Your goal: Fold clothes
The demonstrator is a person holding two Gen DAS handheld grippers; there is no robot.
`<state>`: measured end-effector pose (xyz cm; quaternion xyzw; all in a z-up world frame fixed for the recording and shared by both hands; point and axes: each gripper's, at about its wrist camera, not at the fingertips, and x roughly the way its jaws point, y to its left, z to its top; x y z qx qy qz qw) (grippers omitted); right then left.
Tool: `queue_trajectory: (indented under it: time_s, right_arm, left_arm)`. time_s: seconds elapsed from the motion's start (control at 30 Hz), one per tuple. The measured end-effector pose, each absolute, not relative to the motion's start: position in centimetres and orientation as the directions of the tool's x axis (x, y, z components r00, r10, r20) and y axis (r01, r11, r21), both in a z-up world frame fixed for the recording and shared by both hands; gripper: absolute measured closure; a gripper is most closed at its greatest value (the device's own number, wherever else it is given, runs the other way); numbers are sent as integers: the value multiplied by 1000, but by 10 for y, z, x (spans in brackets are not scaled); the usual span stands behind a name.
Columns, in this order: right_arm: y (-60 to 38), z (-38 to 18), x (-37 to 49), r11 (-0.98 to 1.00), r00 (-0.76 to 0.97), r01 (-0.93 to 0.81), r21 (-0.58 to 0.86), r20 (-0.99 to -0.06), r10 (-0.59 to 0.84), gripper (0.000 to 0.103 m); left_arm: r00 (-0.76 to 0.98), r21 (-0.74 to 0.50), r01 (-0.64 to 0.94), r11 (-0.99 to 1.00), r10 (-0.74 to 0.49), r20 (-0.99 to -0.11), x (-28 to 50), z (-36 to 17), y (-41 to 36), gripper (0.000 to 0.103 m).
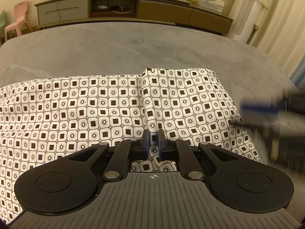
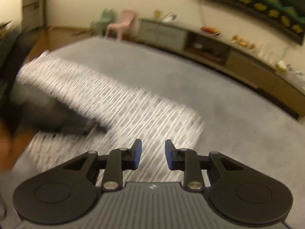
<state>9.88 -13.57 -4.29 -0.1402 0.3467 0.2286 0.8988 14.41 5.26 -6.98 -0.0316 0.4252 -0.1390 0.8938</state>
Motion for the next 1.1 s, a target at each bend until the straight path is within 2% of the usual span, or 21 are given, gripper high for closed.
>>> queue_trajectory:
  time_s: [0.17,0.23,0.37,0.57,0.67,0.83,1.1]
  right_arm:
    - [-124,-84,165,900,605,-430,-76,-764,225,77]
    - [-123,-97,167,897,612,-434,-86,-759,223,74]
    - [-122,-94,154,899,620,-429,-81,-751,228,75]
    - [-124,-75,120,908,638,-416,-51,-728,251,76]
    - [-132,-75,113,911,635,-410,-43,-730,252,76]
    - [-142,-78,110,922,630,-387,-27,-738,243,76]
    - [-145,-87,113,915,626,-401,-36,-740,245,76]
  left_arm:
    - [602,-168,221,961,-270,-751,141,-72,51,103]
    - [605,-164,220,962,-266,-751,140,-72,51,103]
    - [616,-147,208,967,-246,-748,139,-70,52,100]
    - [760,-36,150,988,-139,-635,113,-32,54,99]
    - [766,-27,213,977,-184,-616,96,-22,41,99]
    - [685,-47,362,931,-300,-663,80,-37,0,99]
    - [600,-44,452,891,-340,-724,72,-75,-34,100]
